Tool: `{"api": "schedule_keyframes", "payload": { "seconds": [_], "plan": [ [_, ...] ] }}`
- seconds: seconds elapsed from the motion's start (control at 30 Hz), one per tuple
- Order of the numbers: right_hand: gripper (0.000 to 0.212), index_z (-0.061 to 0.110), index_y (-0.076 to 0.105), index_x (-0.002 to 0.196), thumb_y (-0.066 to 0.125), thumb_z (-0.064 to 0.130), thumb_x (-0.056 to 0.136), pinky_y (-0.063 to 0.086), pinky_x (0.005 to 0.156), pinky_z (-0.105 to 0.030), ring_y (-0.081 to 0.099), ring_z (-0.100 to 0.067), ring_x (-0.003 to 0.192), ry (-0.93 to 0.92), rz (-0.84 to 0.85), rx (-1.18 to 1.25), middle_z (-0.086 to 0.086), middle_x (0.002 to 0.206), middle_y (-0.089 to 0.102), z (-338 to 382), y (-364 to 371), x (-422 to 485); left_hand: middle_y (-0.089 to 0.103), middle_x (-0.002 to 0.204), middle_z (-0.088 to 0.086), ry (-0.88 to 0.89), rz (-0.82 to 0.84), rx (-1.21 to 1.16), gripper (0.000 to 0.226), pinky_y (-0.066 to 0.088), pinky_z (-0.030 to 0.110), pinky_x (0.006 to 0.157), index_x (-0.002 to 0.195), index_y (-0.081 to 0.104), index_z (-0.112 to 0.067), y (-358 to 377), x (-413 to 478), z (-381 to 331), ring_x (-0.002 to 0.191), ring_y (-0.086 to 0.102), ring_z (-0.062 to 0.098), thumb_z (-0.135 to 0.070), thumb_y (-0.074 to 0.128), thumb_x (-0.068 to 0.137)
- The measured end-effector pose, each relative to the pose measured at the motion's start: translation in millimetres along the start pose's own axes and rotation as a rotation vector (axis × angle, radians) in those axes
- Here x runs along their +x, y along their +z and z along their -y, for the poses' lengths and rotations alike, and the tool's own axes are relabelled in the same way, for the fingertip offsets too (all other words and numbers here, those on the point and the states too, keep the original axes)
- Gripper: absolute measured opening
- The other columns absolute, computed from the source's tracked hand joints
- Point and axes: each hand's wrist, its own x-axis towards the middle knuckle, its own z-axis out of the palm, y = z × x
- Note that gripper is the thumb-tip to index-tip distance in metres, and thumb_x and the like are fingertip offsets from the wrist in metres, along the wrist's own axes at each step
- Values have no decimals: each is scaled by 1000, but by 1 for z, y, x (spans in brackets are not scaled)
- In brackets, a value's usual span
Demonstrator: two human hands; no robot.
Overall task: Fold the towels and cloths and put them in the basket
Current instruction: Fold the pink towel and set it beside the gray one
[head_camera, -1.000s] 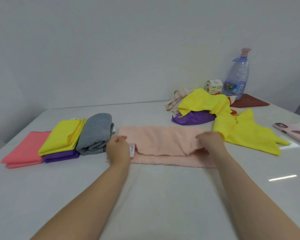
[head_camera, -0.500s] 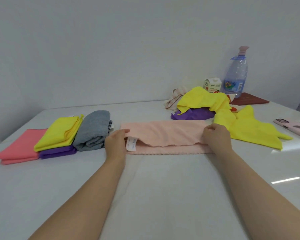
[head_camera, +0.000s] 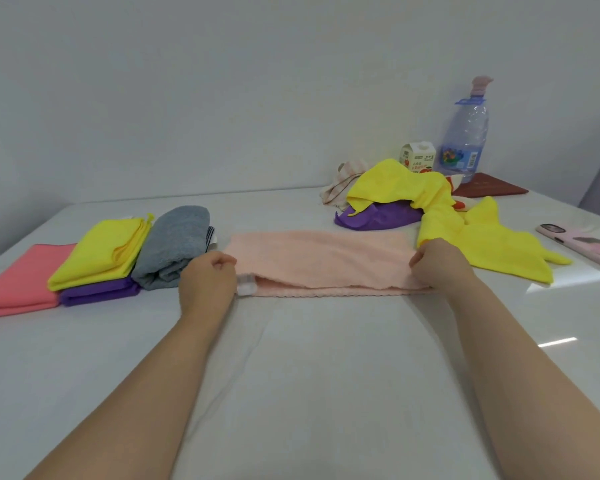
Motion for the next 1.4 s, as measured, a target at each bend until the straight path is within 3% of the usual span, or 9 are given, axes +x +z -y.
{"api": "schedule_keyframes", "payload": {
  "seconds": [0.1, 0.33, 0.63, 0.97, 1.13, 1.2, 1.27, 1.33, 1.4],
  "plan": [
    [23, 3, 66, 102, 49, 9, 88, 46, 76, -34, 60, -37, 96, 32, -50, 76, -20, 103, 64, 0, -3, 1, 62, 79, 0, -99, -34, -303, 28, 40, 24, 61, 81, 69, -14, -3, 2, -3, 69, 52, 12, 0, 45, 82],
    [18, 0, 65, 91, 50, 8, 84, 37, 67, -30, 52, -32, 77, 30, -131, 83, -19, 88, 62, 4, -10, -5, 60, 71, 4, -220, -76, -471, 30, 50, 32, 65, 71, 65, -16, -6, 2, -9, 67, 57, 20, 1, 43, 82],
    [24, 1, 56, 110, 47, 14, 92, 42, 85, -36, 53, -37, 112, 106, -19, -30, -21, 118, 57, 3, -7, -8, 68, 84, 14, -60, 78, 194, 24, 48, 37, 69, 80, 70, -3, -5, 10, 6, 82, 60, 33, -7, 47, 86],
    [30, 3, 52, 121, 45, 16, 95, 40, 96, -37, 48, -34, 121, 179, 93, -82, -18, 130, 51, 5, -11, -16, 64, 106, 8, 95, 124, 700, 25, 42, 31, 69, 98, 67, -17, -6, 1, 3, 96, 58, 30, -12, 45, 89],
    [34, 3, 49, 123, 47, 11, 90, 39, 92, -41, 40, -36, 119, 34, -106, -248, -18, 129, 40, 17, -12, -28, 59, 84, 12, 629, -17, 605, 29, 45, 36, 63, 83, 71, -6, 0, -5, -6, 85, 55, 32, -17, 45, 84],
    [39, 4, 45, 129, 47, 16, 92, 37, 95, -41, 38, -36, 122, -147, -174, -208, -19, 137, 36, 32, -5, -34, 63, 109, 12, 771, 182, 602, 51, 44, 43, 89, 107, 70, -12, 8, -12, -11, 108, 54, 34, -34, 27, 88],
    [51, 10, 32, 143, 39, 34, 98, 27, 108, -44, 26, -33, 136, -326, 8, -183, -15, 152, 22, 48, 10, -44, 34, 151, 6, 660, 489, 695, 59, 19, 44, 114, 140, 44, -24, 17, -20, -9, 142, 23, 27, -47, 15, 93],
    [62, 19, 13, 151, 24, 51, 99, 9, 114, -51, 6, -28, 146, -342, 288, -245, -5, 160, 3, 57, 26, -54, 11, 159, -1, 526, 646, 735, 54, 8, 42, 118, 150, 21, -31, 23, -21, -4, 146, 6, 21, -49, 22, 99],
    [64, 25, 6, 152, 18, 56, 97, 2, 114, -54, -1, -26, 147, -317, 374, -268, 0, 160, -3, 57, 32, -56, 14, 159, 0, 514, 640, 750, 55, 15, 40, 117, 150, 18, -30, 23, -21, -5, 145, 12, 21, -47, 29, 99]
  ]
}}
